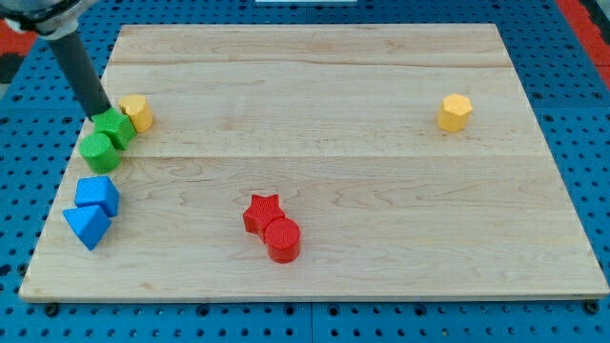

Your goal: Slide the green blocks into the blue blocks

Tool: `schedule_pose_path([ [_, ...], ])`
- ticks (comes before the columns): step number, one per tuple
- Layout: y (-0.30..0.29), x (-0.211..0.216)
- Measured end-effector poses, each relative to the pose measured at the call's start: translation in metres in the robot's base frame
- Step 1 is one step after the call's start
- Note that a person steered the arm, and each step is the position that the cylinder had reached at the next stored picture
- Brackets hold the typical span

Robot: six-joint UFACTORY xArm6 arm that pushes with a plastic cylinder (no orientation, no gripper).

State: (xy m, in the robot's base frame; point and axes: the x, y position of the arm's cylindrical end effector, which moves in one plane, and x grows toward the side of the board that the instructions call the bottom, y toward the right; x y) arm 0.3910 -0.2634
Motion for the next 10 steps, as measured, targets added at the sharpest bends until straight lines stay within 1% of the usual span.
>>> schedule_pose_path([
  [2,-0.017,0.037],
  [3,-0.016,0.061],
  [4,0.006,0.084],
  [5,-0.018,0.079],
  [6,-0.036,0.038],
  [7,-0.041,0.005],
  [8,-0.017,-0.008],
  [9,0.022,0.001],
  [10,0.022,0.031],
])
